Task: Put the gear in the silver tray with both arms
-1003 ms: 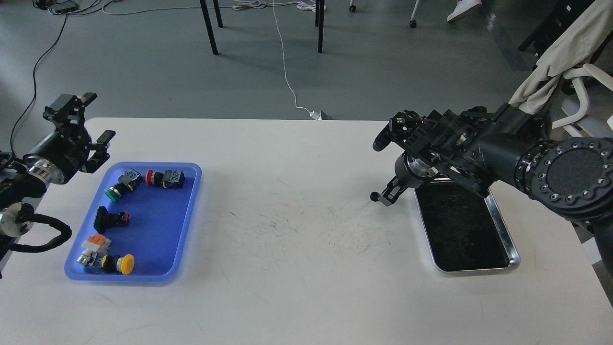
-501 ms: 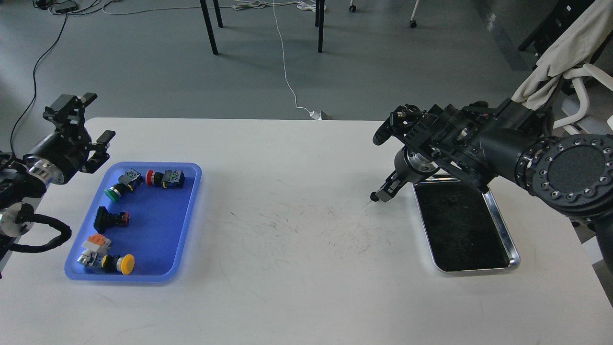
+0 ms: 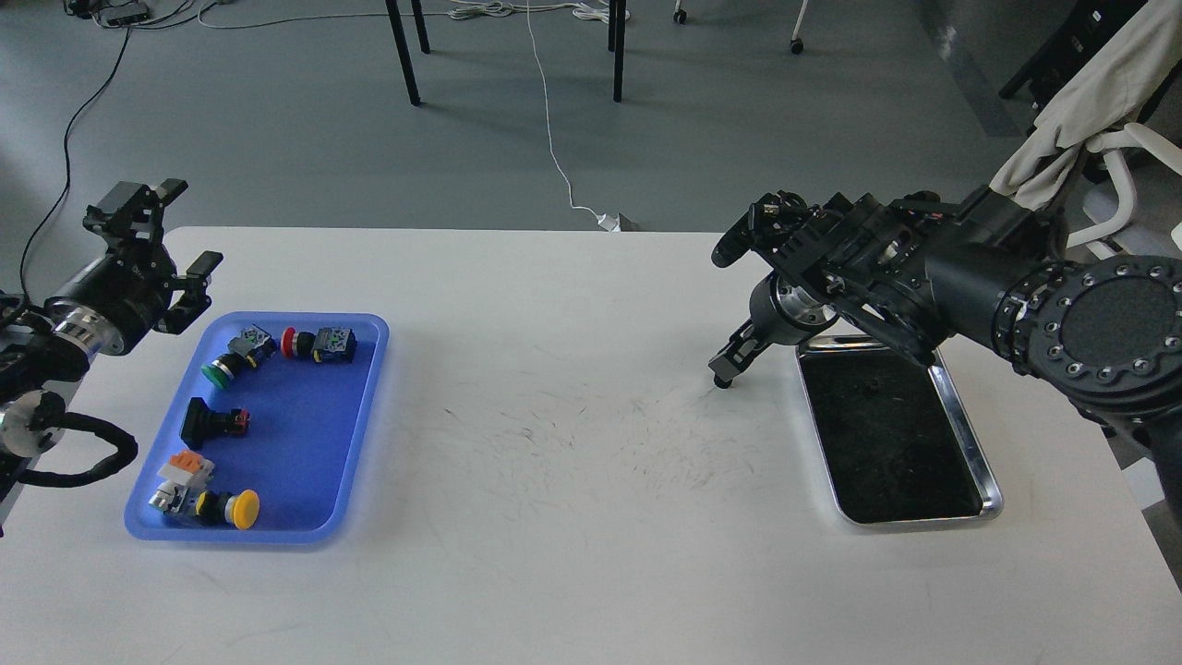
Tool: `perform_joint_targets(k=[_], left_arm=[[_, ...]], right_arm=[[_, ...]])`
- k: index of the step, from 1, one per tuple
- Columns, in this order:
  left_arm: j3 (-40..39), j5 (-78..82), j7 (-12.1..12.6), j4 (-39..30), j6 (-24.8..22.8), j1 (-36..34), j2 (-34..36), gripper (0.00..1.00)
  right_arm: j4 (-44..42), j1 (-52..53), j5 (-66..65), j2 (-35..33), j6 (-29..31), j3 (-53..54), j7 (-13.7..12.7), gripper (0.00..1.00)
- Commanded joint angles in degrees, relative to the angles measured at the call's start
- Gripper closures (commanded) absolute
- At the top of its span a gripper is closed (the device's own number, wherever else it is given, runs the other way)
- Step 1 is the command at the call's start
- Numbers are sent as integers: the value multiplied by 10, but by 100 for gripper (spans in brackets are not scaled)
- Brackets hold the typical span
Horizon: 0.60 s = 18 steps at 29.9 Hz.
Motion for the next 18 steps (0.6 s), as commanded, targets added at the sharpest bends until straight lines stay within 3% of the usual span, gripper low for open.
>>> perform_joint_targets(k=[1, 18], left_arm=[[0, 0, 0, 0, 0, 0, 0, 2], [0, 0, 0, 0, 0, 0, 0, 2]], right_arm=[[1, -1, 1, 0, 0, 3, 0, 23], [22, -11, 0, 0, 0, 3, 0, 24]])
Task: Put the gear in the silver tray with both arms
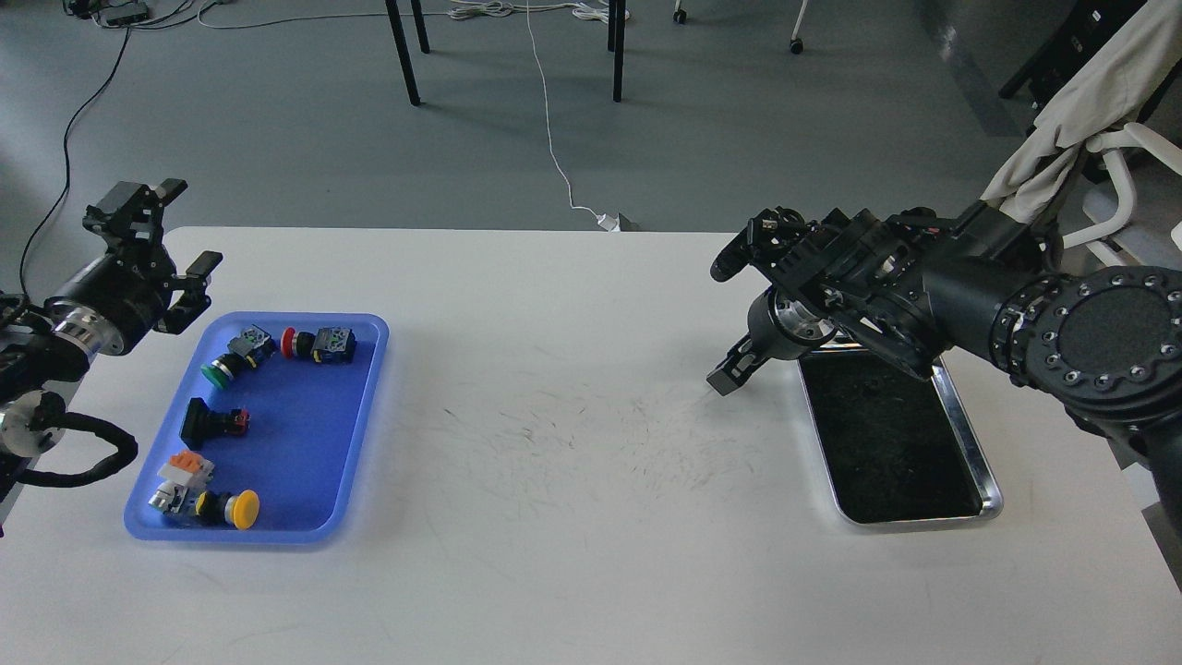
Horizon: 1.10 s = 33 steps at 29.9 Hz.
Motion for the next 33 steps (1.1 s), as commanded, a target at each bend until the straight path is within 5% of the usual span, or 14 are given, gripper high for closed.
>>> perform_joint_targets(k=[1, 16, 33], left_arm=[[0, 0, 0, 0, 0, 0, 0, 2], [0, 0, 0, 0, 0, 0, 0, 2], [0, 0, 0, 1, 0, 0, 4, 2]], right_arm=[[10, 2, 0, 0, 0, 0, 0, 24], [11, -5, -1, 0, 0, 0, 0, 32], [15, -12, -3, 0, 0, 0, 0, 54]])
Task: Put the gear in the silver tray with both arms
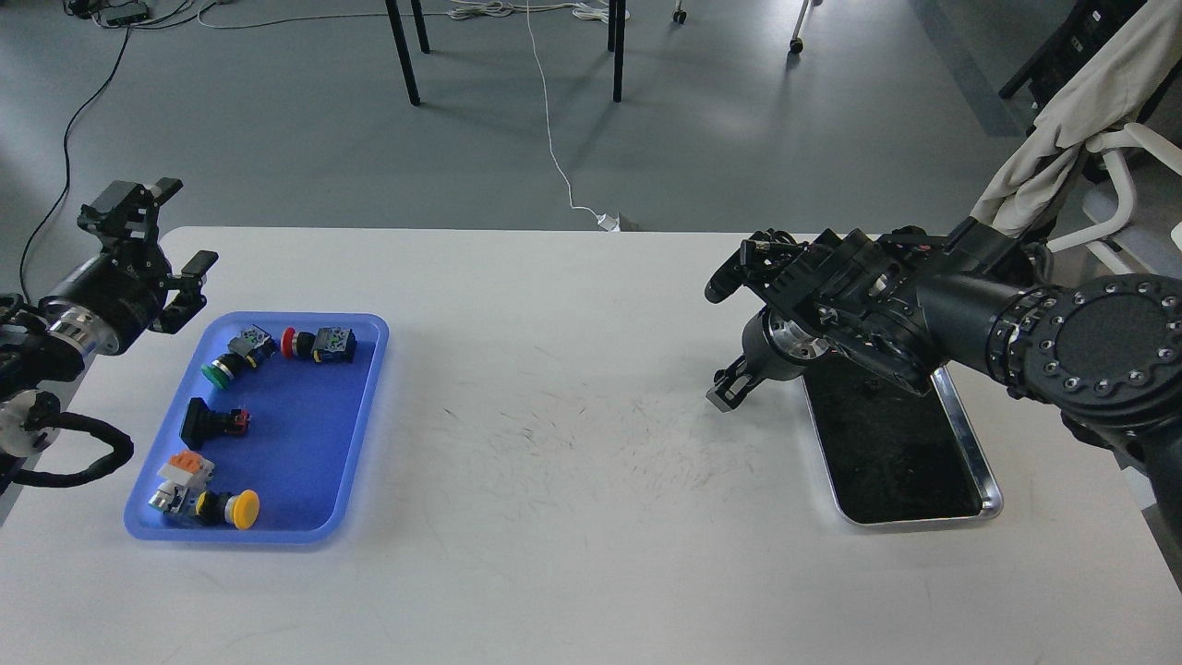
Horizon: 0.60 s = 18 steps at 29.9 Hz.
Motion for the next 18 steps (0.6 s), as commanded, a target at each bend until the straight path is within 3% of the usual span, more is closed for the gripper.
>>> perform_joint_targets(k=[1, 15, 18], left_arm=[[-1, 0, 0, 0, -1, 0, 0, 2], [-1, 0, 0, 0, -3, 0, 1, 2], [-1, 0, 0, 0, -4, 0, 1, 2]], right_arm=[[0, -1, -1, 0, 0, 0, 0, 54], [-10, -5, -2, 0, -8, -3, 0, 54], [-9, -6, -2, 0, -18, -3, 0, 59]])
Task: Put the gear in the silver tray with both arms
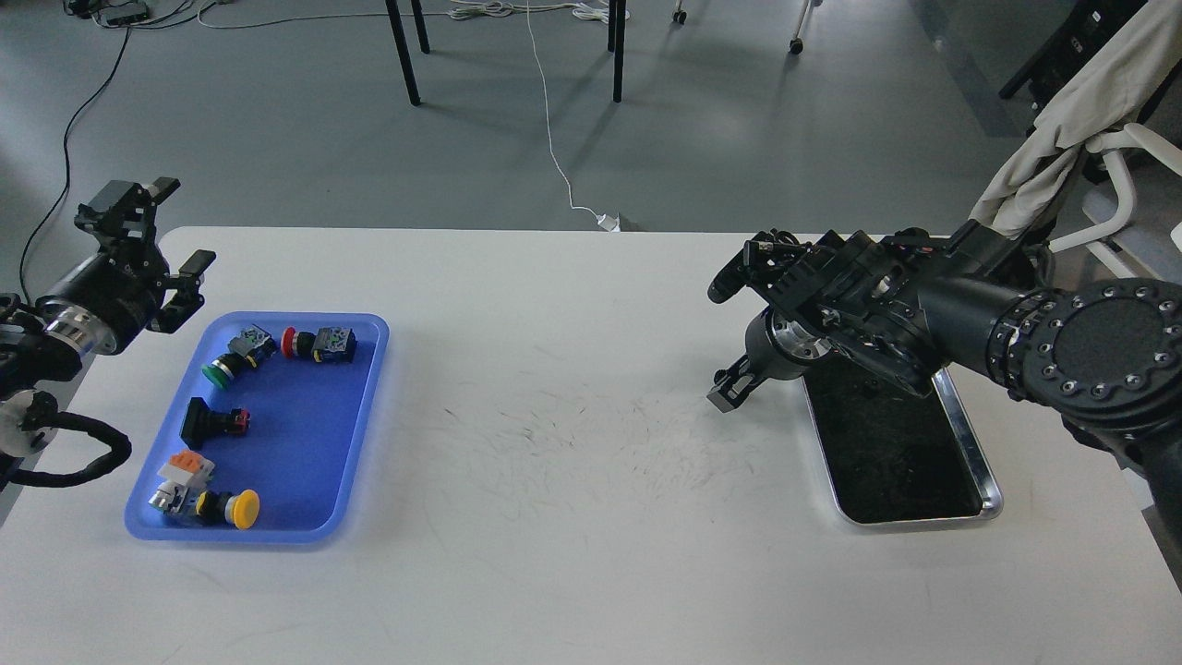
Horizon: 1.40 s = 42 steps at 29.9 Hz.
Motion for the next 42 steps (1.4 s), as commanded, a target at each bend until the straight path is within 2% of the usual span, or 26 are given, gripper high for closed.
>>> perform_joint_targets(k=[1, 6, 11, 15, 16, 17, 22, 24, 38, 42], left_arm=[[0, 0, 0, 0, -1, 0, 0, 2], [0, 0, 0, 0, -1, 1, 0, 2], [1, 0, 0, 0, -1, 1, 0, 2], [1, 1, 0, 0, -1, 1, 0, 2], [1, 1, 0, 0, -1, 1, 0, 2], [1, 1, 0, 0, -1, 1, 0, 2], [1, 1, 0, 0, -1, 1, 0, 2], [1, 1, 0, 0, -1, 1, -1, 2], [2, 2, 0, 1, -1, 1, -1, 2], [2, 3, 0, 1, 0, 1, -1, 2]], right_arm=[[1, -1, 0, 0, -9, 0, 0, 60], [1, -6, 0, 0, -10, 0, 0, 65], [2, -9, 0, 0, -11, 0, 0, 78], [2, -9, 0, 0, -11, 0, 0, 82], [3, -9, 0, 0, -11, -1, 0, 84], [2, -9, 0, 0, -11, -1, 0, 91], [4, -4, 0, 0, -8, -4, 0, 94], [8, 0, -1, 0, -6, -5, 0, 98], [11, 38, 1, 0, 10, -14, 0, 98], [46, 70, 1, 0, 10, -16, 0, 98]])
